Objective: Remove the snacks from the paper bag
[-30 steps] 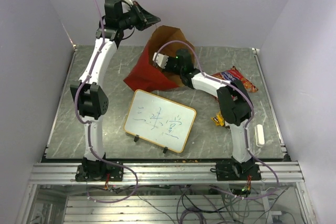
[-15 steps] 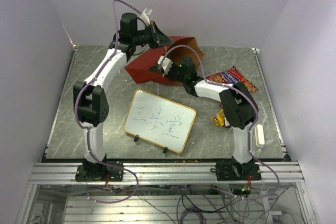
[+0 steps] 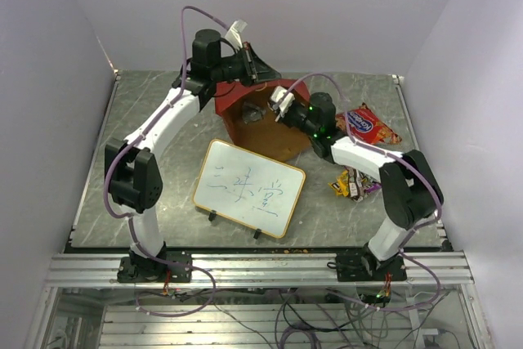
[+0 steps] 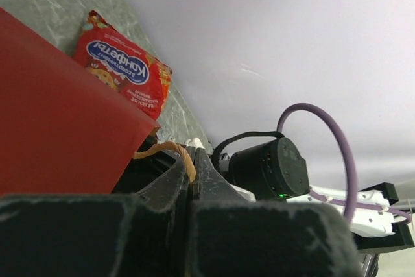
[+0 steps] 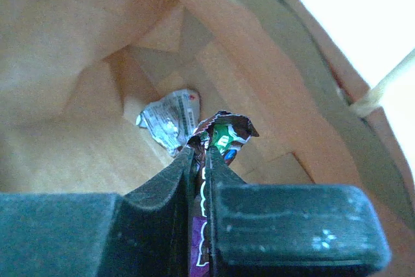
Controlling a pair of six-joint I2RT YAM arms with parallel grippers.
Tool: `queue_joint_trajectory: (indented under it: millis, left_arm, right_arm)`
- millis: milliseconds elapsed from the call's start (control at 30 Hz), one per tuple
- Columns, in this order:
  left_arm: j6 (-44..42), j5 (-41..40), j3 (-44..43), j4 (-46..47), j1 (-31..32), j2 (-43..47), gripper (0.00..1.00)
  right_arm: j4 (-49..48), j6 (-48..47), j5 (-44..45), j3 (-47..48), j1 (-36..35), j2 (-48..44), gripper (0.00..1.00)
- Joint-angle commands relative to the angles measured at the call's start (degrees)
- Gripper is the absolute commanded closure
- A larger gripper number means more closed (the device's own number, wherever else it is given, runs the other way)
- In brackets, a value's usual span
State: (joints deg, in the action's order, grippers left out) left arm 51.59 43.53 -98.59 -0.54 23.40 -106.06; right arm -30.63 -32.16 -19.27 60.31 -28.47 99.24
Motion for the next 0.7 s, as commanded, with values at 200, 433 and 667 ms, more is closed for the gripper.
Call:
queue_joint_trajectory:
  millis: [200, 433, 667]
  left_arm:
    - [-2.31, -3.58, 3.91, -0.98, 1.74, 2.95, 0.93]
    - [-0.08, -4.64, 3.06, -1.52, 1.74, 1.12, 0.93]
    - [1.10, -5.44, 1.41, -3.64, 1.74, -1.64, 0.93]
  right_arm:
    - [5.73, 0.44, -1.87, -13.34, -0.15, -17.84, 1.00]
    - [15.94, 4.78, 1.67, -19.85, -0.13, -31.49, 1.00]
    - [28.83, 21.40, 23.95, -18.82, -0.15, -41.64, 1.00]
